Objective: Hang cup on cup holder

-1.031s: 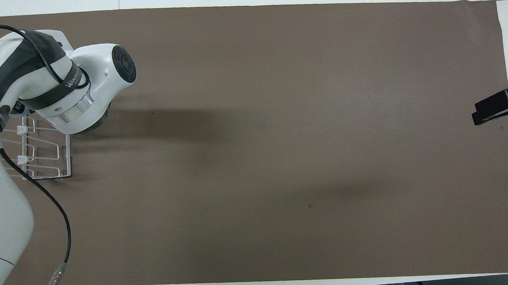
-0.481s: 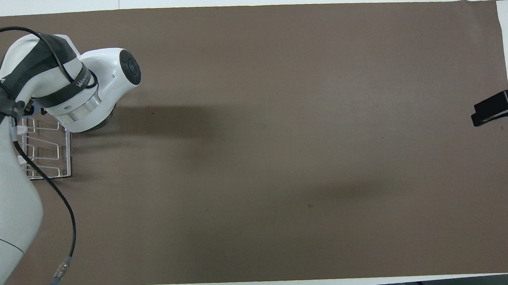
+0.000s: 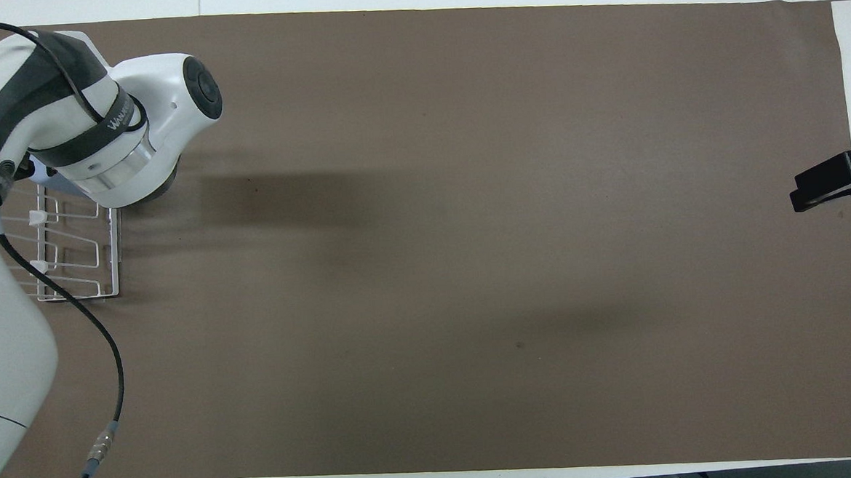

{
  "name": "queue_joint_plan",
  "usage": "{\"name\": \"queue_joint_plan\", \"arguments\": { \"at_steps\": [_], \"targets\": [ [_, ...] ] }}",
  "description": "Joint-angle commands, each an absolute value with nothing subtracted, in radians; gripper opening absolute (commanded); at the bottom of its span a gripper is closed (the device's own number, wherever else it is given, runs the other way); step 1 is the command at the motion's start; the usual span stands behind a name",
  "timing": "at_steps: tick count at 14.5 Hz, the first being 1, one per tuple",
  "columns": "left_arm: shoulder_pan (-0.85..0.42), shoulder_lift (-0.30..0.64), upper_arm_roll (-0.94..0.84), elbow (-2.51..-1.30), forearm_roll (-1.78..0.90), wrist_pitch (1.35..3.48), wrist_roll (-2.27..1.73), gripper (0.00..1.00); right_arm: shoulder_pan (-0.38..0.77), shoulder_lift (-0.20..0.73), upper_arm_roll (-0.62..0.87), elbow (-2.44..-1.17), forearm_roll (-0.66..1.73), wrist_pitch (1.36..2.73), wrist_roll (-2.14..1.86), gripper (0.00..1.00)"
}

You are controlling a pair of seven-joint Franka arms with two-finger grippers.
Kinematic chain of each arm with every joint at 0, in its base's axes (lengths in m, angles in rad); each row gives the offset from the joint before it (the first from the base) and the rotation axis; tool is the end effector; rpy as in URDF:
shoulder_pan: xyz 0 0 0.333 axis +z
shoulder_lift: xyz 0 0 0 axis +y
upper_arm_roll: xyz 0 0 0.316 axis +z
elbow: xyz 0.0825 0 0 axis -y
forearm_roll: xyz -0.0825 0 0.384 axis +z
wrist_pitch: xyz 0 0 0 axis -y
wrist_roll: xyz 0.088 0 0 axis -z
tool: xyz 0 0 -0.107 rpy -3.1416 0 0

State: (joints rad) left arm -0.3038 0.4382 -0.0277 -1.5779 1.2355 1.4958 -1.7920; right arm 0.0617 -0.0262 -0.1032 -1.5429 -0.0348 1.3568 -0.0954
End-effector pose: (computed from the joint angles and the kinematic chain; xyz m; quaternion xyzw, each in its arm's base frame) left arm 0.6470 -0.1066 0.4240 -0.6607 -0.4482 -0.3906 0.4582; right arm 0.5224 -0.0268 0.6345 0.9964 0.0247 -0.0808 0.0104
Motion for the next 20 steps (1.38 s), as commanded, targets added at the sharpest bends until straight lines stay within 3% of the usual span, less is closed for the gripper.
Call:
{"name": "queue_joint_plan", "arguments": {
  "at_steps": [1,9,16,20],
  "targets": [
    [-0.272,0.313,-0.031,-1.569,1.182,1.520,-1.569,1.00,0.057,-0.038,-0.101,-1.557,-0.052,1.362,-0.106,0.99],
    [-0.060,0.100,-0.026,-1.562,0.418,1.649,-0.757,1.00,0.057,-0.038,-0.101,-1.557,-0.052,1.361,-0.106,0.99],
    [-0.051,0.057,-0.035,-1.545,0.042,1.483,-0.235,1.00,0.057,-0.038,-0.101,-1.557,-0.052,1.359,-0.106,0.99],
    [-0.086,0.061,-0.041,-1.511,-0.044,1.470,-0.224,1.00,0.057,-0.038,-0.101,-1.557,-0.052,1.356,-0.107,0.99]
  ]
}}
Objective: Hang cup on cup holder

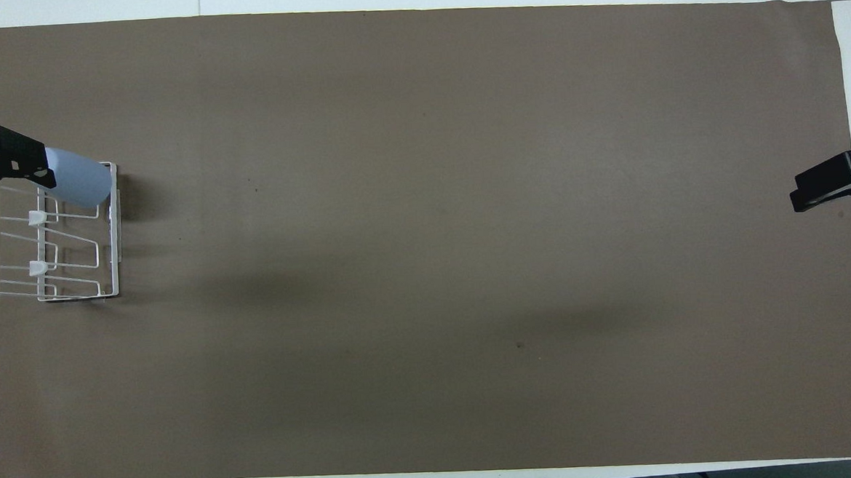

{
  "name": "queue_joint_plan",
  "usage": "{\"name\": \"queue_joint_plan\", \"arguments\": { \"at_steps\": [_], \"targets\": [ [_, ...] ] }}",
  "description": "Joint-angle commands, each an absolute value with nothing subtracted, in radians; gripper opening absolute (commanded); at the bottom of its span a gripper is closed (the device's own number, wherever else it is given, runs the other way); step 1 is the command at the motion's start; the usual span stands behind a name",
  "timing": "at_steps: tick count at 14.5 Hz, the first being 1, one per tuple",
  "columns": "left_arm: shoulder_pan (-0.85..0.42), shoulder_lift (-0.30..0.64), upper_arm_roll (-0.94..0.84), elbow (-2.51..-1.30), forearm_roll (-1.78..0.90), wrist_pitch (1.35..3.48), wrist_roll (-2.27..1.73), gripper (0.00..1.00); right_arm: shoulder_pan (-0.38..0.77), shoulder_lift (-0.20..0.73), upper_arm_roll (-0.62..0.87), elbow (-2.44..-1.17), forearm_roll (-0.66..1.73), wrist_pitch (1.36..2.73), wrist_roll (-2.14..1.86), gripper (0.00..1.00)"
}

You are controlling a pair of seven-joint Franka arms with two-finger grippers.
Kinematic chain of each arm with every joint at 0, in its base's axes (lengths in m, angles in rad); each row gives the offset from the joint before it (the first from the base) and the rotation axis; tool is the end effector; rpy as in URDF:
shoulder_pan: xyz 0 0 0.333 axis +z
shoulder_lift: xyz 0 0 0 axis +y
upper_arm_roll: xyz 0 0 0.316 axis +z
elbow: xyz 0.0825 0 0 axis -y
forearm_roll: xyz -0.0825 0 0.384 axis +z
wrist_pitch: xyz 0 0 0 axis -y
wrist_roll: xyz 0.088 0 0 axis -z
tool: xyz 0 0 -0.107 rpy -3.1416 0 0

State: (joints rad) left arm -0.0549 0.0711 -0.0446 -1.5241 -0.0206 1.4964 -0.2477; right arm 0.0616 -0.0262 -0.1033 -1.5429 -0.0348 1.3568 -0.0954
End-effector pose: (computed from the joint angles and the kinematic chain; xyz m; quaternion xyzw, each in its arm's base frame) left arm 0.5647 -0.0578 0.6004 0.9960 0.0737 -0.0507 0.0032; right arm 0.5224 -0.0269 0.6345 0.9964 0.0246 -0.0808 0.0104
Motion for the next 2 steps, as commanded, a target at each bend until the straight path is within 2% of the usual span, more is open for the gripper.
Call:
{"name": "queue_joint_plan", "arguments": {
  "at_steps": [1,2],
  "targets": [
    [-0.093,0.061,-0.040,-1.509,-0.046,1.470,-0.222,1.00,0.057,-0.038,-0.101,-1.557,-0.052,1.356,-0.109,0.99],
    [-0.094,0.060,-0.040,-1.509,-0.046,1.468,-0.222,1.00,0.057,-0.038,-0.101,-1.557,-0.052,1.353,-0.109,0.99]
  ]
}}
